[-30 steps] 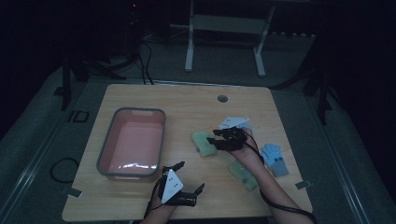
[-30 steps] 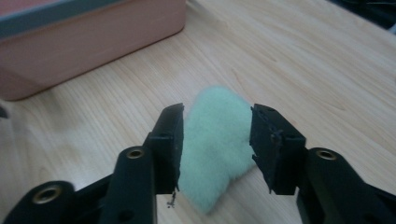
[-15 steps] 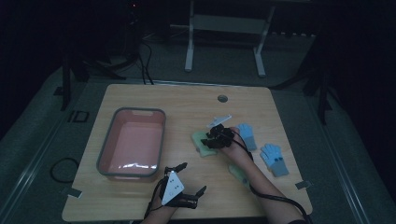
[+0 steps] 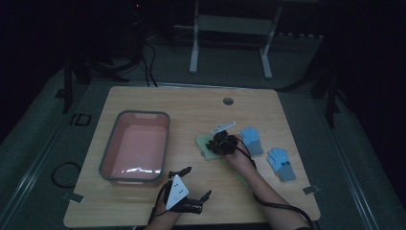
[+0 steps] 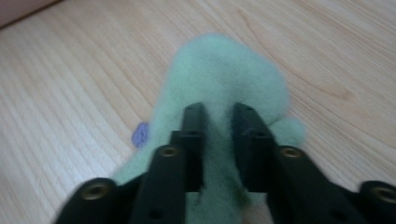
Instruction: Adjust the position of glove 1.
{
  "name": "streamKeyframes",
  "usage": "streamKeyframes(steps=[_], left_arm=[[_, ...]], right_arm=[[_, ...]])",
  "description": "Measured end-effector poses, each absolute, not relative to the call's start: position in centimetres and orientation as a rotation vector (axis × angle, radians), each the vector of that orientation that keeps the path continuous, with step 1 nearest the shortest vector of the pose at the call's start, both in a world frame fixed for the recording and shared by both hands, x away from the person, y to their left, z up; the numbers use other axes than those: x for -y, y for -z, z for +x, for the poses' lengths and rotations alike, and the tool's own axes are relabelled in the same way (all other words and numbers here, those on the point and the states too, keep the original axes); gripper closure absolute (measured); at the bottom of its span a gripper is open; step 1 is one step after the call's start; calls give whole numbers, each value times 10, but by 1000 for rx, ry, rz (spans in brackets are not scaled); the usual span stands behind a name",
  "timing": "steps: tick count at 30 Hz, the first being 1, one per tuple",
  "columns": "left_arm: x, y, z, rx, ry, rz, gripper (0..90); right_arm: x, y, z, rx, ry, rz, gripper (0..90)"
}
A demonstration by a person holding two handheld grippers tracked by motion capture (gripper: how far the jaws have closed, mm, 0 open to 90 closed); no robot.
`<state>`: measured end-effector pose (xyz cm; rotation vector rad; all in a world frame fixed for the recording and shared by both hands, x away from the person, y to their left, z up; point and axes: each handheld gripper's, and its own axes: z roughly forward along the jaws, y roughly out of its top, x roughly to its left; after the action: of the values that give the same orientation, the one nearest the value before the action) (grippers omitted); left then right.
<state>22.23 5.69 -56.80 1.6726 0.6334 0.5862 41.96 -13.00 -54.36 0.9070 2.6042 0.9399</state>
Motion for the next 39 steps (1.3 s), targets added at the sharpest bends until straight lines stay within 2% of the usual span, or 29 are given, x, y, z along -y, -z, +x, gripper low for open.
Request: streamKeyframes(steps=[4, 10, 17, 23, 28, 39], left_arm=[[-57, 568, 222, -635, -587, 1671, 13], [-57, 568, 223, -635, -586, 1675, 13], [-57, 568, 222, -629, -590, 1680, 13], [-57, 568, 222, -626, -594, 1678, 13], [-55, 568, 222, -626, -597, 1683, 13], [-55, 568, 223, -629, -599, 1681, 13]], right_arm=[[127, 539, 417, -2565, -941, 986, 858], [129, 522, 403, -2510, -992, 1056, 868], [141, 492, 363, -2419, -1035, 1101, 871], [152, 480, 326, -2368, -1071, 1145, 872], [157, 484, 306, -2325, -1058, 1186, 872], [161, 523, 288, -2312, -994, 1285, 870]])
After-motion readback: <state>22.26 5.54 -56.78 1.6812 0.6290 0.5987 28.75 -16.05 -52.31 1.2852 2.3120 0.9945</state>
